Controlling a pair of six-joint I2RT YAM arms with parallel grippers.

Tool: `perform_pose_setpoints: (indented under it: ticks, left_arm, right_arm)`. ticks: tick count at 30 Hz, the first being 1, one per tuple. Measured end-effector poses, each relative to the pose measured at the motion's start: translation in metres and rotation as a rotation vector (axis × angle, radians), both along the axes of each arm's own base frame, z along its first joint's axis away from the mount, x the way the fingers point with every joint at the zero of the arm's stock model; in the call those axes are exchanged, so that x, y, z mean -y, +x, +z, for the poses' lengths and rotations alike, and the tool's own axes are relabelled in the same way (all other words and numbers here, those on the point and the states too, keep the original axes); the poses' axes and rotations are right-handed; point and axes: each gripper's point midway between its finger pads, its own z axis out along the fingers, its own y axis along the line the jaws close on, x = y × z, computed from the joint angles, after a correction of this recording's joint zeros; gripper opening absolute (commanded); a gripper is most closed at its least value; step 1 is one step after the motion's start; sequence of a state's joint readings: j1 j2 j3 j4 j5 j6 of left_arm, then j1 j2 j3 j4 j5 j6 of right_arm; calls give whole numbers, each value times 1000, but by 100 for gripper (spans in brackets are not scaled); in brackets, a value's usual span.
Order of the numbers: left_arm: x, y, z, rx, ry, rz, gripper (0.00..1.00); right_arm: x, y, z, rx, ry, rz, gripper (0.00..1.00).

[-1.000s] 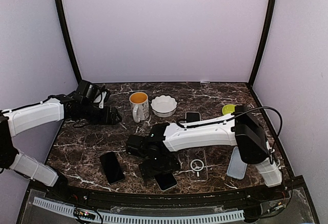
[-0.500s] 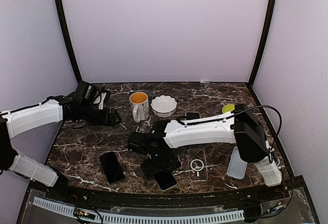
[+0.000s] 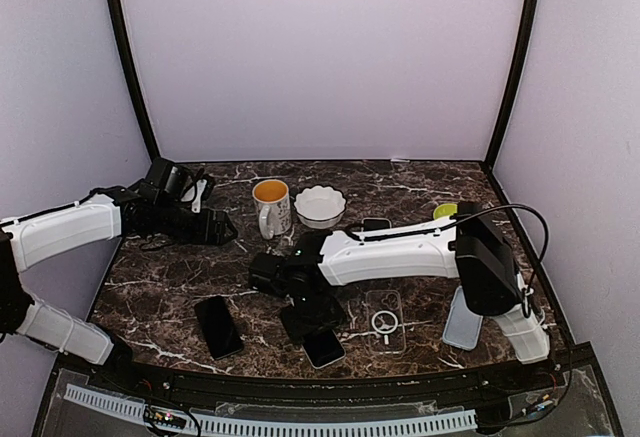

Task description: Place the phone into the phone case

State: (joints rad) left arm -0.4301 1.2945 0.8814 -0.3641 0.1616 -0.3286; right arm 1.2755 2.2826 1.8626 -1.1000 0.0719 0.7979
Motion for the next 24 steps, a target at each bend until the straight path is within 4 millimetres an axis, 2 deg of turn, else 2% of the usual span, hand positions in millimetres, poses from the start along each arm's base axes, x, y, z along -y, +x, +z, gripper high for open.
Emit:
perform_pose_setpoints:
  ticks: [2,4,8,12,14,17,19,22,24]
  left_arm:
    - [0,0,0,1,1,-1,85]
    - [0,0,0,1,2,-2,85]
    - [0,0,0,1,3,-1,85]
    - [0,0,-1,1,3,-2,86]
    - [0,0,-1,1,2,-3,86]
    - [1,-1,-3,-1,-2,-6,86]
    - [2,-2,-4,-4,-8,-12,86]
    - [5,-3,-5,-5,-23,-26,98]
    - [8,-5,-6,-8,-41,-41,99]
  right_arm:
    - [-2,6,3,32,11,-21,37]
    - [-4,14,11,83,39,-51,31]
    - [0,31,48,211,139,-134,31]
    - [24,45,96,355,270,-263,23]
    - [43,50,111,412,312,-337,21]
    - [70,52,114,466,323,-430,17]
    - [92,52,106,491,301,-483,13]
    - [115,49,89,511,254,-526,4]
    - [127,48,78,516,219,-544,0]
